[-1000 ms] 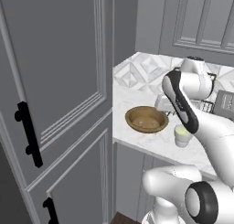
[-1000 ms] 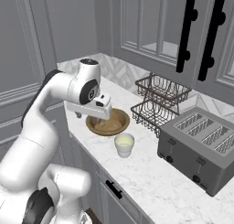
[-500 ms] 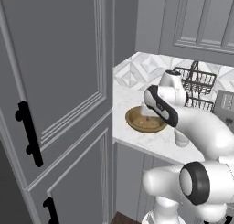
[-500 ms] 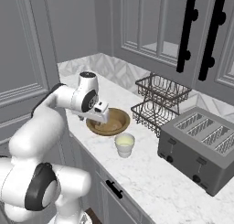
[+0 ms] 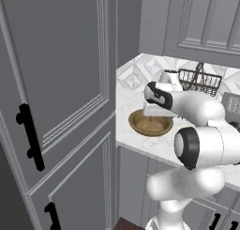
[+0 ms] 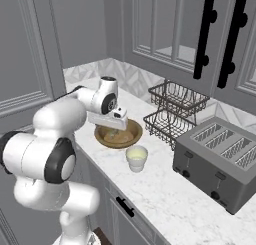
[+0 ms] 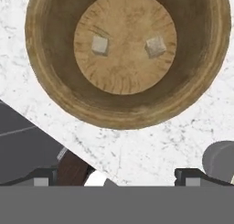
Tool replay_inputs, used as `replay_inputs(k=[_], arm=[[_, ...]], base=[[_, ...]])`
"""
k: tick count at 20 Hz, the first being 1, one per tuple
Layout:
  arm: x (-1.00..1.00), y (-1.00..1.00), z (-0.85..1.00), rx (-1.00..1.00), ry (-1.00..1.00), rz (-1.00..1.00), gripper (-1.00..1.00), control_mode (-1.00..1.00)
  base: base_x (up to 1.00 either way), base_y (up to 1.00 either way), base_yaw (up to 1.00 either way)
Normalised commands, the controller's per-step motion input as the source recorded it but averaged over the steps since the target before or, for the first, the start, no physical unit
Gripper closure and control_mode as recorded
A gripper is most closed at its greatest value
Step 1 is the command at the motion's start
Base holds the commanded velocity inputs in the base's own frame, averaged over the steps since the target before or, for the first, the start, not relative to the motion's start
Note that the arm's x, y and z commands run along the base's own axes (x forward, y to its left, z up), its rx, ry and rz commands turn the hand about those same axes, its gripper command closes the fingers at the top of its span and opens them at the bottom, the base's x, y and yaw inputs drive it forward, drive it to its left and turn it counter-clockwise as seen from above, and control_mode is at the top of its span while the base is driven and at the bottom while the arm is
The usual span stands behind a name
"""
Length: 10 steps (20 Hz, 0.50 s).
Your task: Grab a lemon wedge from the fridge and one ice cube from the ice bowl, and put them in the glass of lemonade.
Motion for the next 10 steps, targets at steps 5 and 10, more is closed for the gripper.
replay_inputs(k=[5,10], arm=[[0.49,-0.3,-0.38,0.0,0.19,0.11,-1.0,-1.0],[0.06,-0.16,-0.57,0.0,0.05,0.12,-1.0,-1.0]], base=[[0.0,0.0,0.0],[0.0,0.0,0.0]])
